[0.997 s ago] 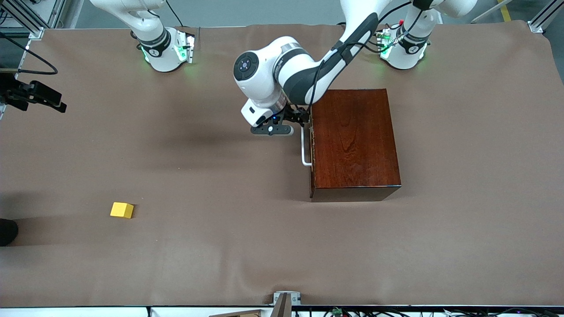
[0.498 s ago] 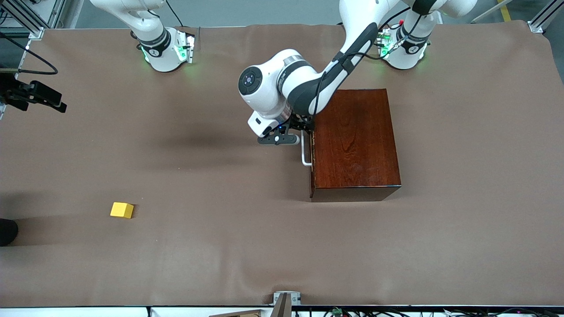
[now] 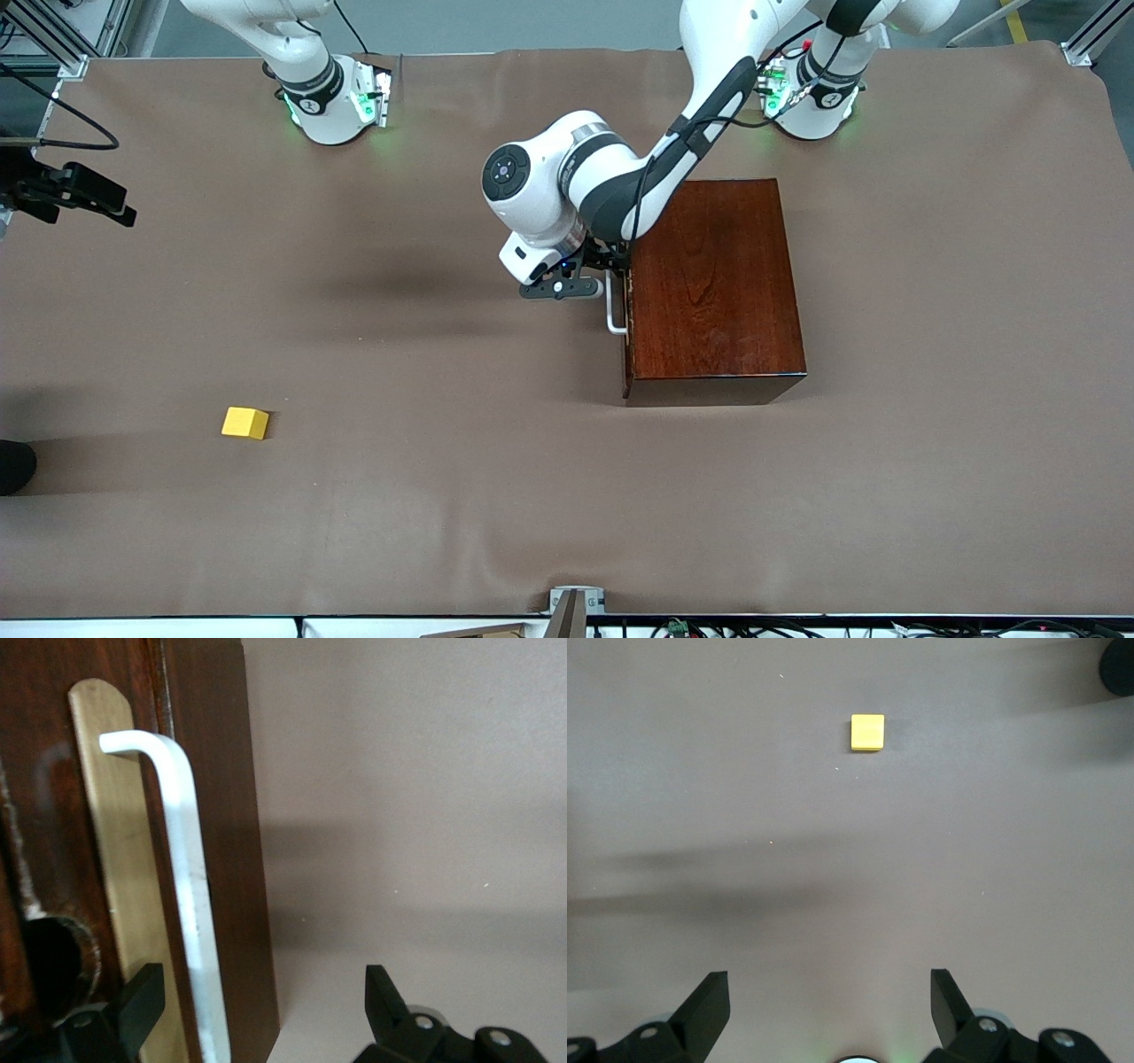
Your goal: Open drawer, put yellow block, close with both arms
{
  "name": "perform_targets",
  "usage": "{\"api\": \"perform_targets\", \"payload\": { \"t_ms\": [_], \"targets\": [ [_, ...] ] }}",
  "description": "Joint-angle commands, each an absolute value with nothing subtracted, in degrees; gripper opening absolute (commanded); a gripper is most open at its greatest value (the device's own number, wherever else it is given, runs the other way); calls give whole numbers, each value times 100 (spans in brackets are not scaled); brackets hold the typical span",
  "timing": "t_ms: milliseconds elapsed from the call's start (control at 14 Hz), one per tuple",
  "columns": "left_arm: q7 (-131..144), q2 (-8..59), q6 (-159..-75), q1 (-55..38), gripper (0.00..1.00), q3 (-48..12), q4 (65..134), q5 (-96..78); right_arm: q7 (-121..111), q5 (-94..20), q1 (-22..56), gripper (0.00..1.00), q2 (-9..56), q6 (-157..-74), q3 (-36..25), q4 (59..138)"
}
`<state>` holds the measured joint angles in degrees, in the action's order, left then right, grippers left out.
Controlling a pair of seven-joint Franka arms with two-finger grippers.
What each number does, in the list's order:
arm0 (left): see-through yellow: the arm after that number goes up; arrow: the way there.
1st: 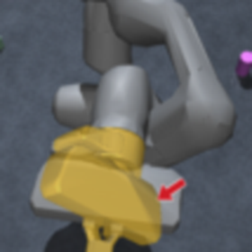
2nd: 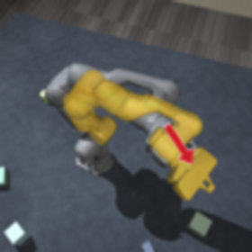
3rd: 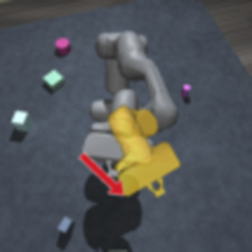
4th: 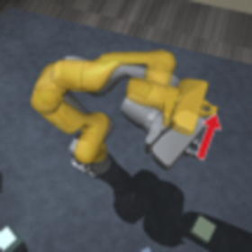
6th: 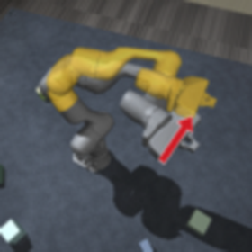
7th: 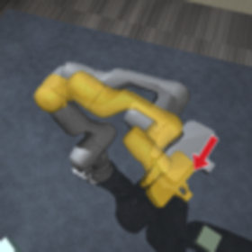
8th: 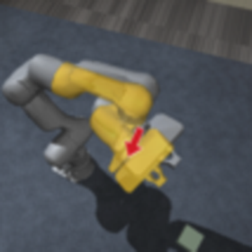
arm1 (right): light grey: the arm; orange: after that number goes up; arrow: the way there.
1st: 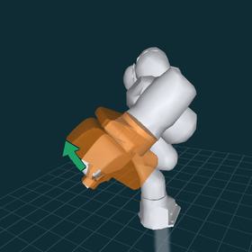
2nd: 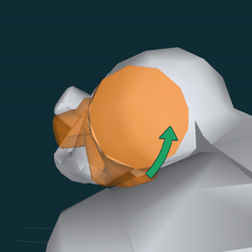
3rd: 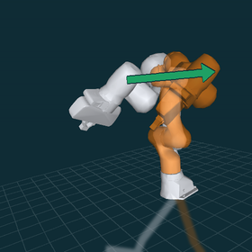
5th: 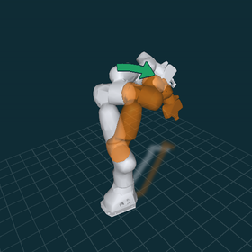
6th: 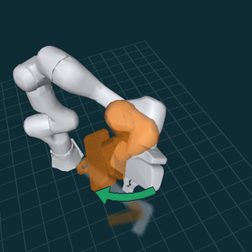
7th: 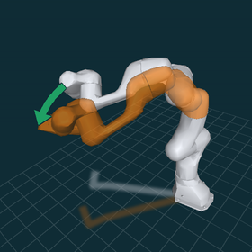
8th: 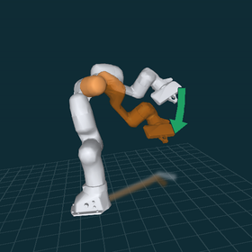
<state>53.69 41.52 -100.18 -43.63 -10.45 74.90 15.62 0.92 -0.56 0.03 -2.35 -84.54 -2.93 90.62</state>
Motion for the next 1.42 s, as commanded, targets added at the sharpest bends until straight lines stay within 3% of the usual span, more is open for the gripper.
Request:
{"api": "perform_targets", "payload": {
  "t_ms": [0,641,1353],
  "targets": [
    [5511,4280,-10116,-4403,100,-1028,7339,1696,193,-132,18,100,-220,-8446,-299,9018],
    [5774,4342,-10467,-4438,100,-1028,7321,1688,193,-132,26,100,-220,-8438,-299,9018],
    [6425,4465,-11715,-4711,100,-1046,7304,1661,211,-123,0,100,-220,-8429,-299,9026]
  ]
}}
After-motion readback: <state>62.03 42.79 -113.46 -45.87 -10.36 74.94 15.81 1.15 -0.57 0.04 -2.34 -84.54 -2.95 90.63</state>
